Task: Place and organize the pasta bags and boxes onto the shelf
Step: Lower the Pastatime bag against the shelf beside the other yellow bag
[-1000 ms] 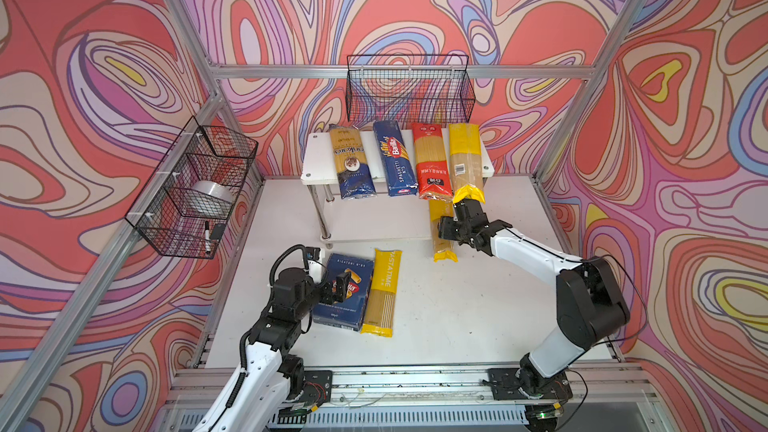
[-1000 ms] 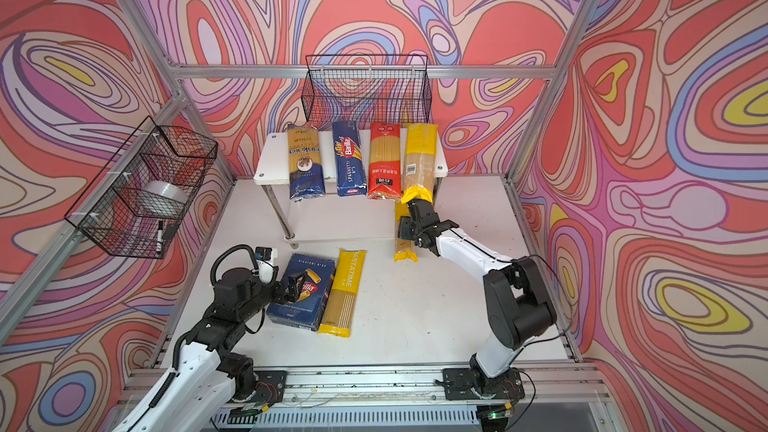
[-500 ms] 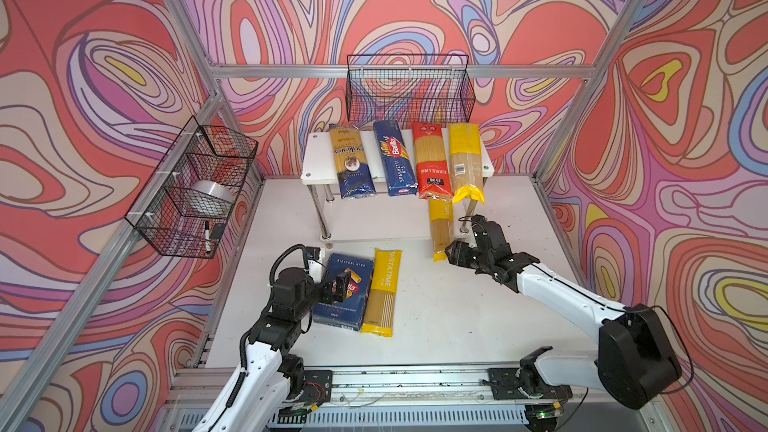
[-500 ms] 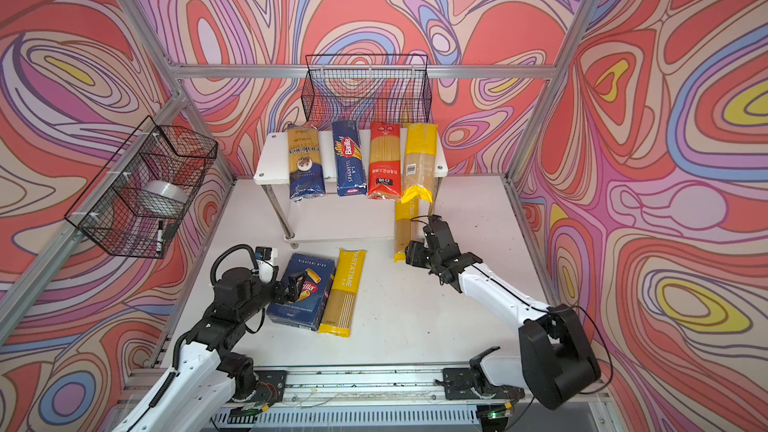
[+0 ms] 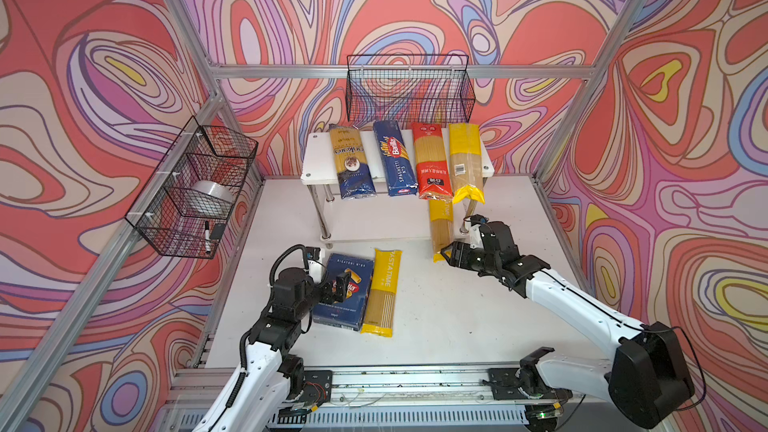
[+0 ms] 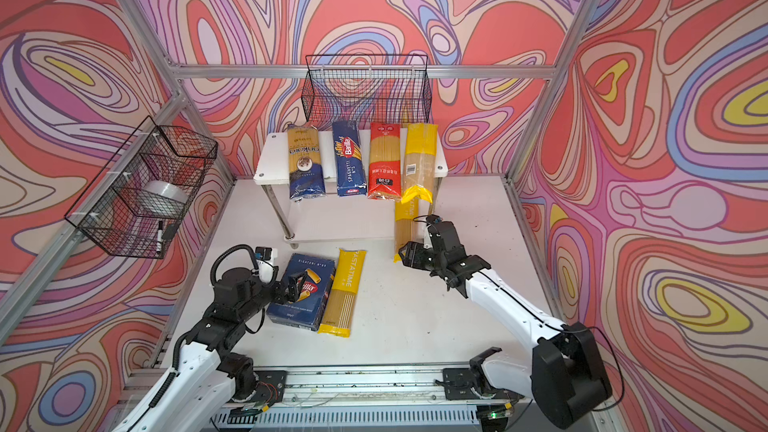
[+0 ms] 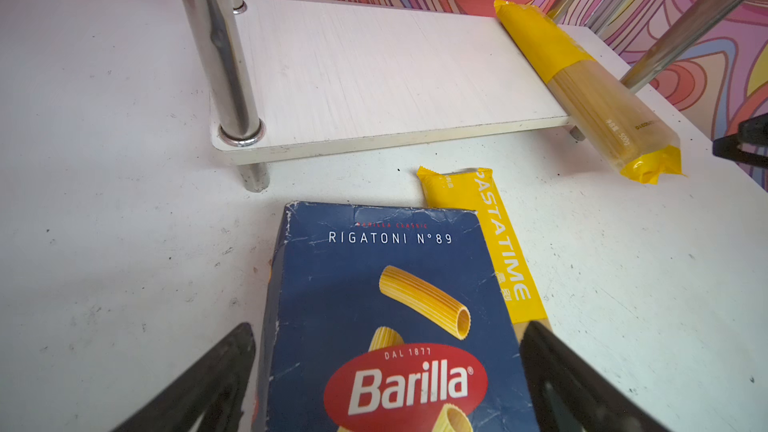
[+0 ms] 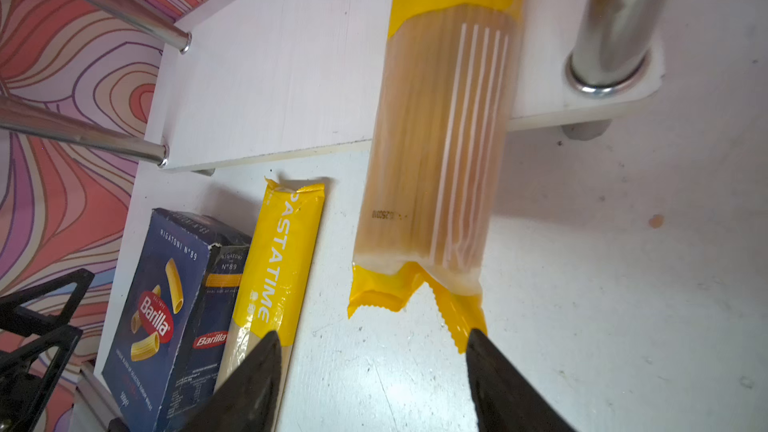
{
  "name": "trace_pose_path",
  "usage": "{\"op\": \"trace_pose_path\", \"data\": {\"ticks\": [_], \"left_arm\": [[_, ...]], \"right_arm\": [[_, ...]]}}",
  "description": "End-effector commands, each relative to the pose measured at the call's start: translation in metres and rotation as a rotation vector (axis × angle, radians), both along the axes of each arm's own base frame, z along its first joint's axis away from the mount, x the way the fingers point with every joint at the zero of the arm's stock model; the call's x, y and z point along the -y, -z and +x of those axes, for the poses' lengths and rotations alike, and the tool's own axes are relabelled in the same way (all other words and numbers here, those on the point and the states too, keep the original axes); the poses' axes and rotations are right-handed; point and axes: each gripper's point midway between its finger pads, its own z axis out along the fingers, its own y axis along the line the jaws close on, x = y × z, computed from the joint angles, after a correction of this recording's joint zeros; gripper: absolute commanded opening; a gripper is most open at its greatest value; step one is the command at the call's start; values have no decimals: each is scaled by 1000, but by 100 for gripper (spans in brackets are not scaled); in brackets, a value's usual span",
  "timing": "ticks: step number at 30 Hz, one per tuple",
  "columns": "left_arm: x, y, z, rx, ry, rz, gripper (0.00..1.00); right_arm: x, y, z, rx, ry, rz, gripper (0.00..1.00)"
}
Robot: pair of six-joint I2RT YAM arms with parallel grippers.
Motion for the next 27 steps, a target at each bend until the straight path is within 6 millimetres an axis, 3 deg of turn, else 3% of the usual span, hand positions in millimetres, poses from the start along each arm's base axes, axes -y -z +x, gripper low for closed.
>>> {"op": "trace_pose_path", "data": {"ticks": [1, 27], "left_arm": [[2, -8, 1, 14, 12, 3, 100], [1, -7, 1, 13, 5, 5, 100]], "right_arm": [[-10, 9, -4, -41, -48, 33, 73], [-27, 37, 7, -77, -107, 67, 75]]}}
